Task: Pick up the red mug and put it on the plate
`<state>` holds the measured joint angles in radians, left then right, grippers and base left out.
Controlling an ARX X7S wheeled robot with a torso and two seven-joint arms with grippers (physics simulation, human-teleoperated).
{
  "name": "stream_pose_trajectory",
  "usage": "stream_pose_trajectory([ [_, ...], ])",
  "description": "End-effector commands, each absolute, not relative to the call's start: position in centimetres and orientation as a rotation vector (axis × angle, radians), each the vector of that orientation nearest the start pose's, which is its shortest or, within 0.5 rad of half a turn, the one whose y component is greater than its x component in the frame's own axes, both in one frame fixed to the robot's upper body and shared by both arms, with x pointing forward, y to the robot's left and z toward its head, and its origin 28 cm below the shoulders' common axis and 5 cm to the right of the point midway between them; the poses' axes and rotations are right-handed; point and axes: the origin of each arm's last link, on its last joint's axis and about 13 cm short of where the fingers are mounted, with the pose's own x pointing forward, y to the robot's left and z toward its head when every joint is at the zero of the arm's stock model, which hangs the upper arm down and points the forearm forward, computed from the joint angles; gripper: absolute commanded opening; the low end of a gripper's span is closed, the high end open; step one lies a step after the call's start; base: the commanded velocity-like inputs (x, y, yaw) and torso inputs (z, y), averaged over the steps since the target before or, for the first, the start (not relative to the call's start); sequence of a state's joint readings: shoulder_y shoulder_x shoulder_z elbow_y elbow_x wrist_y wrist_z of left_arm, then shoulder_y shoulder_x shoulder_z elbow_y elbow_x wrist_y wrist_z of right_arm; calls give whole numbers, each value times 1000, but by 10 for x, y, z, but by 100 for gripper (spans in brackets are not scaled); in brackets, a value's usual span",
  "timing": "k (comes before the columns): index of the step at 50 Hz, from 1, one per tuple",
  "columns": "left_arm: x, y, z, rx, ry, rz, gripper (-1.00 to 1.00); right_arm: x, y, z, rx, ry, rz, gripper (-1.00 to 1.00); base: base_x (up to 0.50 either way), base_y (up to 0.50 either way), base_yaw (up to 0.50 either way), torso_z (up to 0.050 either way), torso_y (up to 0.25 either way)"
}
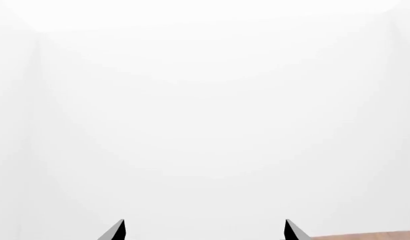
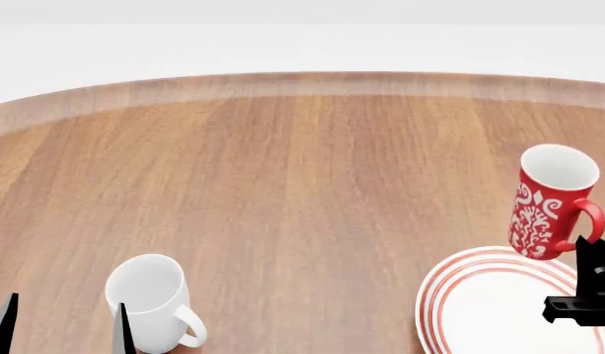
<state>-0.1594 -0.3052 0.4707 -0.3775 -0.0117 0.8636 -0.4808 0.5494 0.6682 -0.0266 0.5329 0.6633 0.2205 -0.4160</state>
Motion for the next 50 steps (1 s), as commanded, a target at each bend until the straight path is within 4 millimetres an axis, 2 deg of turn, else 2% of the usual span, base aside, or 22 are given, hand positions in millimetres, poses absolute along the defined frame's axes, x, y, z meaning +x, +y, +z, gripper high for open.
stream_pose_trajectory([
  [1,222,206,12,82,-589,-45,100,292,-306,100,120,46,134,-100,0,0,0,0,0],
  [10,222,206,12,93,-596,-42,100,293,-305,102,114,43,143,-100,0,0,0,0,-13],
  [50,222,206,13,89,-619,-48,100,294,-308,101,115,21,65,-100,0,0,0,0,-137],
])
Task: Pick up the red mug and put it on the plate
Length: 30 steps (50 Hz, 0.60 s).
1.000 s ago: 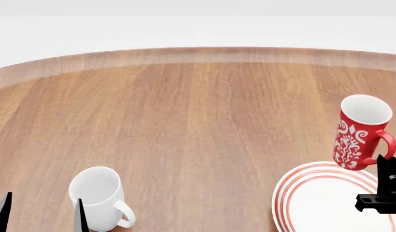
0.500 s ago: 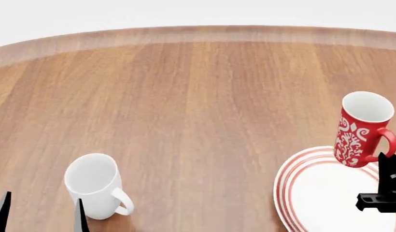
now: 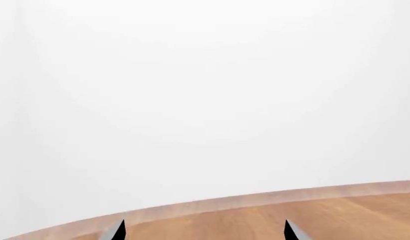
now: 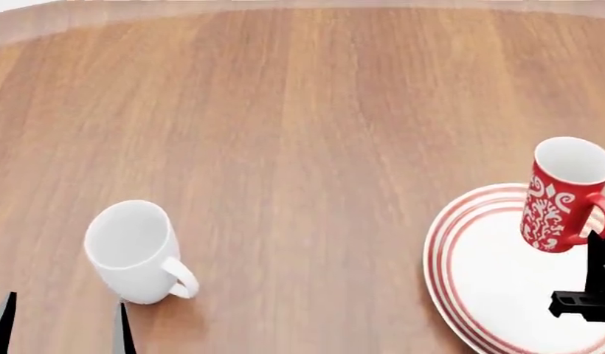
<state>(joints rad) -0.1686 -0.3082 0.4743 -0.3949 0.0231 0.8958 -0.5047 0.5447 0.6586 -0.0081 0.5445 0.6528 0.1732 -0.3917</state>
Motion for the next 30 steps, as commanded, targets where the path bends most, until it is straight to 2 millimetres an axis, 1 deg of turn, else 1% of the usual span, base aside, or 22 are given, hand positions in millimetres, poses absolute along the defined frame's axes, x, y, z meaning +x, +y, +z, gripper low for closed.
stream_pose_trajectory([
  [1,222,206,13,90,-619,-48,100,294,-308,101,115,21,65,-100,0,0,0,0,-139],
  [20,222,206,13,88,-623,-48,100,299,-304,98,114,14,92,-100,0,0,0,0,-137],
  [30,222,206,13,84,-622,-47,100,299,-304,102,110,3,87,-100,0,0,0,0,-138],
])
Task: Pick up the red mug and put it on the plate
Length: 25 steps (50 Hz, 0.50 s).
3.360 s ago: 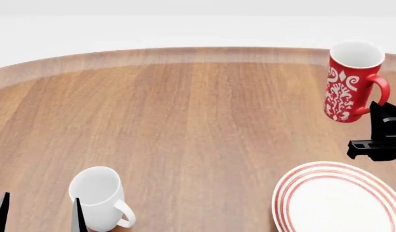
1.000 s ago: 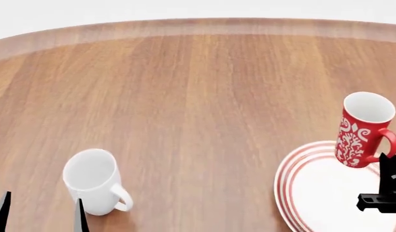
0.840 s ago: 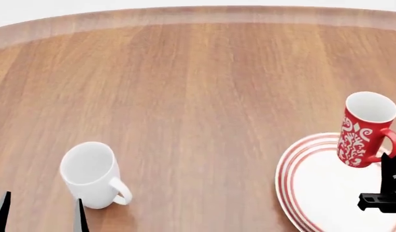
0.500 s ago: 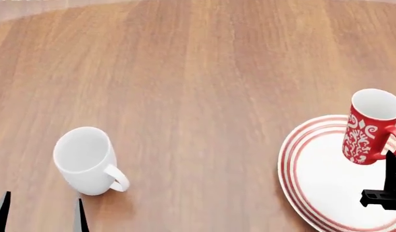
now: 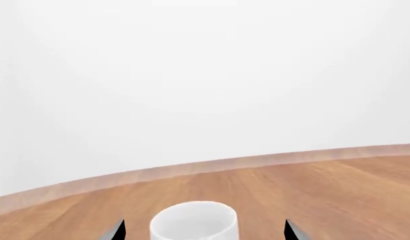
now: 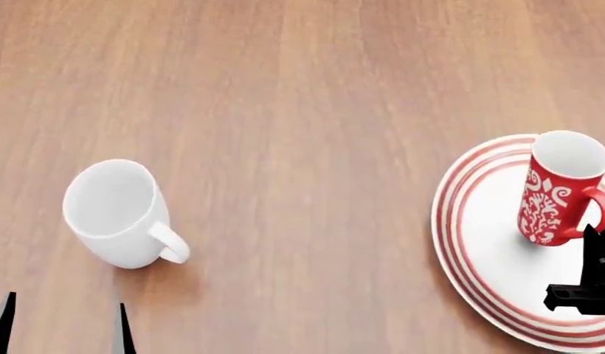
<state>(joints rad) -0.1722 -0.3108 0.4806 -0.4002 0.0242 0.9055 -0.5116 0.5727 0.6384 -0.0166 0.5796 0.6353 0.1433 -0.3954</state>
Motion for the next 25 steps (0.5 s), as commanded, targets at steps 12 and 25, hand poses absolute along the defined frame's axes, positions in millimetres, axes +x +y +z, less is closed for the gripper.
stream_pose_trajectory([
  [12,222,206,13,70,-634,-47,100,297,-304,103,113,-2,86,-100,0,0,0,0,-34],
  [25,222,206,13,74,-638,-55,100,295,-305,97,117,3,88,-100,0,0,0,0,0],
])
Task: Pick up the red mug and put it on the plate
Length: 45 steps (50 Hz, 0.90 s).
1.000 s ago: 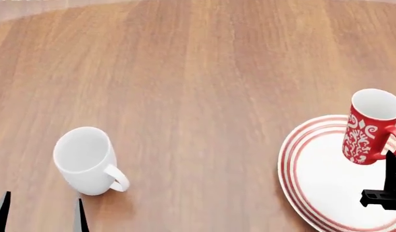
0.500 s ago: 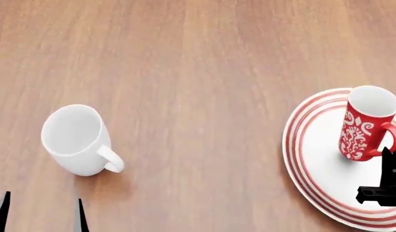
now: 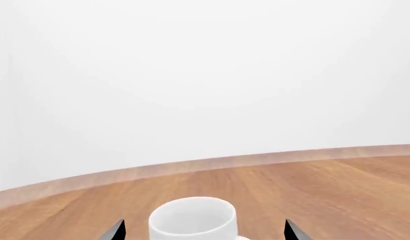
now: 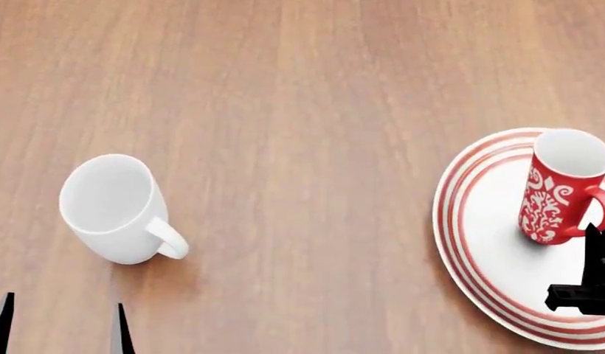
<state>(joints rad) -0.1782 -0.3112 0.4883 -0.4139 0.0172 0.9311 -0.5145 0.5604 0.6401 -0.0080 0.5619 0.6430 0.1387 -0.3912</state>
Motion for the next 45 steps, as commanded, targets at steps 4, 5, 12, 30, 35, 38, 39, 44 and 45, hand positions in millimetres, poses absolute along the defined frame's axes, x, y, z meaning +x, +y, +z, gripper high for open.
stream_pose_trajectory([
  [4,222,206,13,74,-638,-57,100,293,-305,95,114,8,99,-100,0,0,0,0,0],
  [5,222,206,13,75,-638,-57,100,293,-305,94,112,9,98,-100,0,0,0,0,0],
  [12,222,206,13,73,-636,-58,100,294,-305,90,113,17,102,-100,0,0,0,0,0],
  [30,223,206,13,74,-639,-63,100,291,-304,77,108,44,105,100,0,0,0,0,0],
  [35,223,206,13,73,-638,-64,100,290,-304,73,115,53,105,100,0,0,0,0,0],
  [38,223,206,13,73,-639,-66,100,288,-304,70,119,59,104,100,0,0,0,0,0],
  [39,223,206,13,73,-638,-67,100,288,-305,69,120,60,103,100,0,0,0,0,0],
  [44,223,206,13,74,-640,-65,100,287,-306,66,124,67,99,100,0,0,0,0,0],
  [45,223,206,13,74,-640,-65,100,287,-306,66,124,67,99,100,0,0,0,0,0],
])
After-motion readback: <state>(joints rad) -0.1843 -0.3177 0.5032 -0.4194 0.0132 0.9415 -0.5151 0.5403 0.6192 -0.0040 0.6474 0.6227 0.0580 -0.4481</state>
